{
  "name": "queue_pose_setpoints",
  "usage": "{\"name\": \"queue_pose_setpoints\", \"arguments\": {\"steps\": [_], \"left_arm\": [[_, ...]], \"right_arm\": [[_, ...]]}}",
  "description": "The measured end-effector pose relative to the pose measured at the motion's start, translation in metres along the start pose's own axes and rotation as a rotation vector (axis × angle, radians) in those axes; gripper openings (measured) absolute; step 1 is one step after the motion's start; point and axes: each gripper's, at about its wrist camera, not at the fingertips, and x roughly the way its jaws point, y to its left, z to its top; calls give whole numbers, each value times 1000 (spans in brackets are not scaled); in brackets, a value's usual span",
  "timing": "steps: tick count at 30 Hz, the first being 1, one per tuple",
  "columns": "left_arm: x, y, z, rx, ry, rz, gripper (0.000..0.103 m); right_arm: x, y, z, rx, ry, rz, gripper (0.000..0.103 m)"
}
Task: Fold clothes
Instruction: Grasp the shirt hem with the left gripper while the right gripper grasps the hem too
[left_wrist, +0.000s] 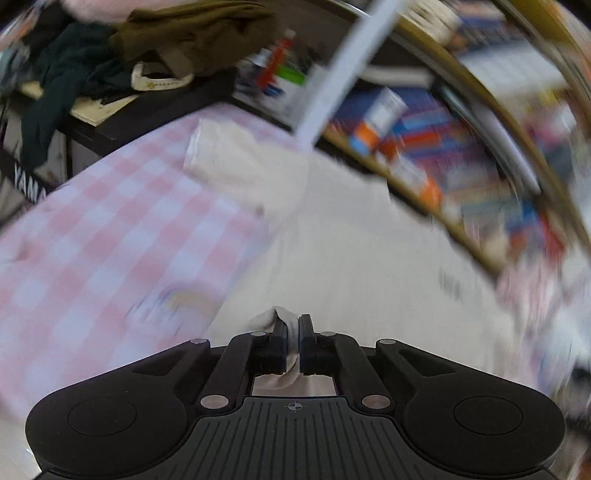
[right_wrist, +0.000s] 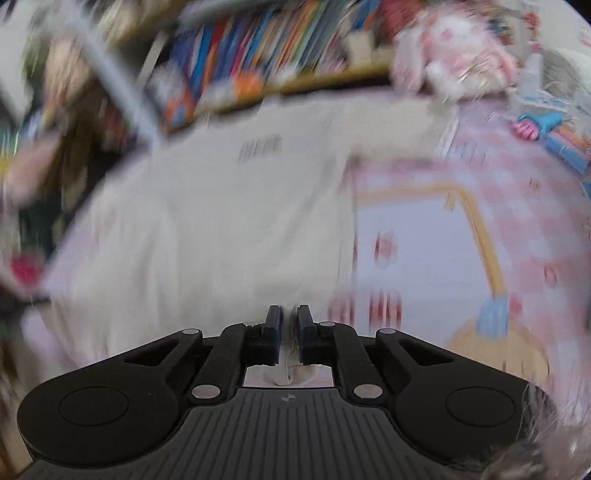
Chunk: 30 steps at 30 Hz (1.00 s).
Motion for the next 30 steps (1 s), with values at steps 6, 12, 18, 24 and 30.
{"name": "queue_pose_setpoints", "arguments": {"steps": [6, 12, 18, 24, 30], "left_arm": [[32, 1, 41, -113, -13, 98, 31], [5, 16, 17, 3, -56, 86, 45], [12, 8, -3, 32, -7, 68, 44], [11, -4, -18, 69, 6, 107, 42], [-5, 7, -19, -42, -14, 59, 42]], "right_arm": [[64, -24, 64, 98, 23, -209, 18], [41, -38, 50, 69, 16, -125, 39], [38, -48, 40, 150, 20, -77, 39], [49, -43, 52, 305, 15, 26, 40], [72, -40, 67, 357, 31, -4, 41]]}}
